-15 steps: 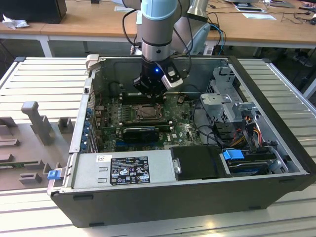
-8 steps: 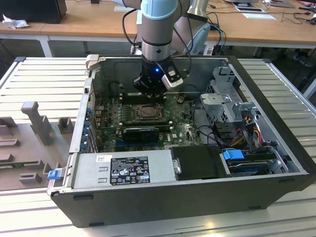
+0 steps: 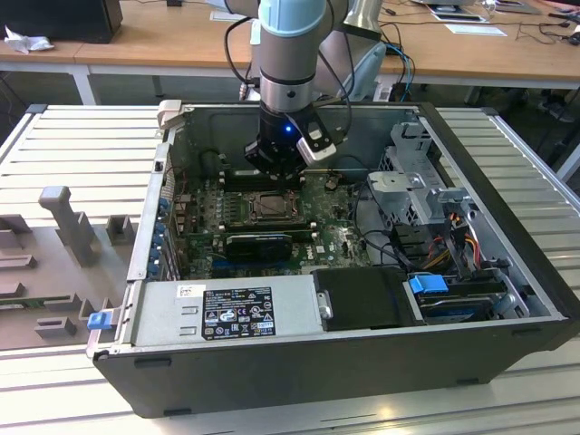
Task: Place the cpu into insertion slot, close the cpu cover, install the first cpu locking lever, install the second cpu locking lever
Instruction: 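Install the first cpu locking lever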
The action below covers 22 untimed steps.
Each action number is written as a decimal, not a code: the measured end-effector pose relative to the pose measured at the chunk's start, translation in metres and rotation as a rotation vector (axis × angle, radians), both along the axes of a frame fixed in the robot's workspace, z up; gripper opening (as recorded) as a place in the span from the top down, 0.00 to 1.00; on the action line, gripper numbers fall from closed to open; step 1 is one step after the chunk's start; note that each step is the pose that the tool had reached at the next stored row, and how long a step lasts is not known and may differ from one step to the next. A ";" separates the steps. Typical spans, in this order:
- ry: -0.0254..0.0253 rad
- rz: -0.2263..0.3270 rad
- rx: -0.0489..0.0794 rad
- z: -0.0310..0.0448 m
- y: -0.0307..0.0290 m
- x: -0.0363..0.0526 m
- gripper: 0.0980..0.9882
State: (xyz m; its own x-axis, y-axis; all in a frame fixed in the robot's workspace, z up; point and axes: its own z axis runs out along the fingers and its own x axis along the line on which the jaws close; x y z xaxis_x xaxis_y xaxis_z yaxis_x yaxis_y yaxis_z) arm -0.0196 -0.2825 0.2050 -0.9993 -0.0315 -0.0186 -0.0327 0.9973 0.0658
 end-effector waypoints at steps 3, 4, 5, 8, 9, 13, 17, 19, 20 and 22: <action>0.0000 0.000 -0.002 -0.0002 -0.0002 0.0000 0.99; -0.0001 0.000 -0.002 -0.0003 -0.0004 0.0000 0.99; -0.0001 0.000 -0.002 -0.0003 -0.0007 0.0000 0.99; 0.0000 0.000 -0.003 -0.0004 -0.0019 0.0000 0.99; -0.0001 0.000 -0.003 -0.0006 -0.0023 0.0000 0.99; 0.0002 0.000 -0.005 -0.0014 -0.0032 0.0000 0.99; 0.0009 0.000 -0.006 -0.0033 -0.0033 0.0000 0.99; 0.0014 0.000 -0.007 -0.0044 -0.0033 0.0000 0.99; 0.0019 0.000 -0.004 -0.0049 -0.0035 0.0000 0.99; 0.0019 0.000 0.025 -0.0055 -0.0033 0.0000 0.99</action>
